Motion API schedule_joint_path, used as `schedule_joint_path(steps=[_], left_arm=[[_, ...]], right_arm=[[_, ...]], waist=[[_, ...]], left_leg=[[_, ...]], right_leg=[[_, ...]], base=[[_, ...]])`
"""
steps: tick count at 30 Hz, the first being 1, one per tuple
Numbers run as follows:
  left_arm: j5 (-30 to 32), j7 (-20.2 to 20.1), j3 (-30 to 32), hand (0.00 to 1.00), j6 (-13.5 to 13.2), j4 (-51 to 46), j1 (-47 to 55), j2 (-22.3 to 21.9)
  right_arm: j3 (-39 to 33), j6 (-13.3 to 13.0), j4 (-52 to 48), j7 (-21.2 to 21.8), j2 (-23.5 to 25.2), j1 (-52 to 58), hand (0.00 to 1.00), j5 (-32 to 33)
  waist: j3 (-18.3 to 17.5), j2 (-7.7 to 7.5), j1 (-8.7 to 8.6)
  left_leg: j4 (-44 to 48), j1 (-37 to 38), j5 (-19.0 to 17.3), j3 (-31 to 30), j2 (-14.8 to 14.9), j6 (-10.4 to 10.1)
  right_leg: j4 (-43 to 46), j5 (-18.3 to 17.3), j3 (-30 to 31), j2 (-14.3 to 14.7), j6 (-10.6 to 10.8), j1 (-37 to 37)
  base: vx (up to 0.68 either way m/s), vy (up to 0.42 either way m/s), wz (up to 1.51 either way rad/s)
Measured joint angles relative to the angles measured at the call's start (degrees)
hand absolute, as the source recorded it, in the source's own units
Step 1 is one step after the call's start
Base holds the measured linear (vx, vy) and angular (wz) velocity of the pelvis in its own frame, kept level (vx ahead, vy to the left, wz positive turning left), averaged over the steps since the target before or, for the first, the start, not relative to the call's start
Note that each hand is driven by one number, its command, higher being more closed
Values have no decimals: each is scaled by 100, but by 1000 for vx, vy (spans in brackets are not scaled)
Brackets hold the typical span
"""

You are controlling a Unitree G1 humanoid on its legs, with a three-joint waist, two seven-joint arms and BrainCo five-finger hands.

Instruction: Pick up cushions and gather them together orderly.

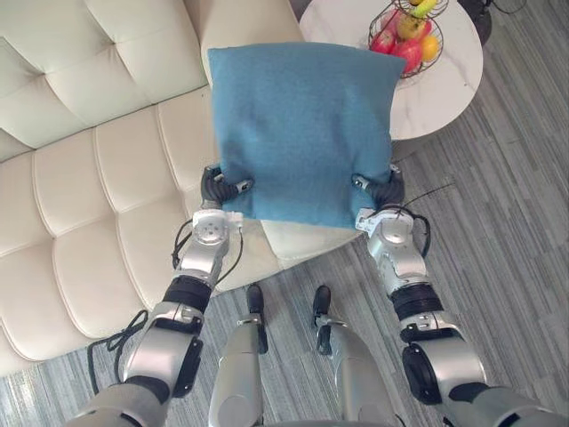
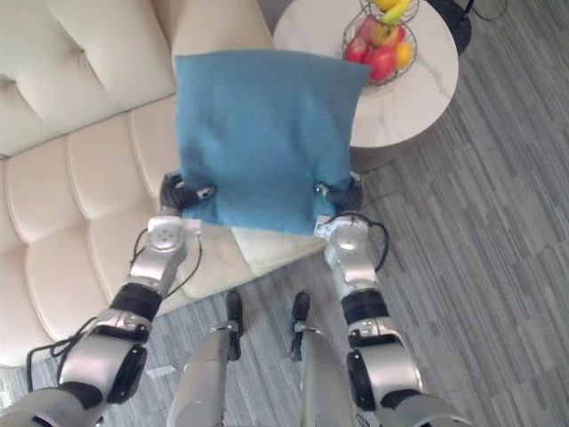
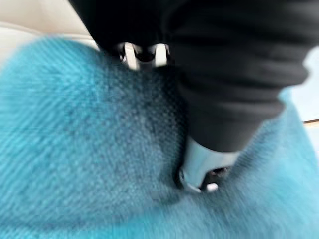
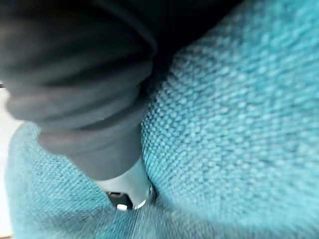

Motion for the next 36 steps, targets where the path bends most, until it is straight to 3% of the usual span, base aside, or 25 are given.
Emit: schedule_joint_path(steps=[10,17,25,31,35,36], left_arm=[[-106,-9,-337,100,-21,-2266,2290,-455],[-308,-217,-362,100,-61,-3359,4046,-732],[-429,-408,-350,100,-266,-4154,5012,-734],[-427,-468,-349,100,-362,-4155,5384,-734],[-430,-473,-345,100,-362,-4163,5402,-750],[-433,-473,-340,100,-362,-4162,5401,-749]], right_arm=[[227,-115,-2053,80,223,2396,100,-23],[392,-262,-2781,591,476,3991,100,-169],[658,-525,-3678,960,471,4801,100,-258],[799,-584,-3678,978,465,5001,100,-454],[808,-608,-3610,926,415,4940,100,-457],[806,-609,-3574,906,410,4911,100,-458]], waist=[[-63,-3,16],[-893,5,-11],[-1321,7,2],[-1482,-7,9],[-1457,53,18],[-1449,48,44]], left_leg=[[-612,1177,-46,-25,-93,-29],[-1329,2183,-18,15,-162,-51],[-1624,2799,-21,-82,-200,-49],[-1550,2817,-49,-409,-259,-27],[-372,1823,-526,-902,-236,-2],[-264,1707,-581,-718,-152,72]], right_leg=[[-450,-111,-83,-4,70,1145],[-1164,-101,-76,62,92,2126],[-1540,-92,-144,85,135,2840],[-1601,-139,-396,44,237,3138],[-1395,-190,-1098,-11,236,2954],[-1374,-186,-1190,-47,232,2906]], base=[[80,10,6],[166,29,-1],[70,14,8],[-36,4,27],[-125,35,80],[-108,114,74]])
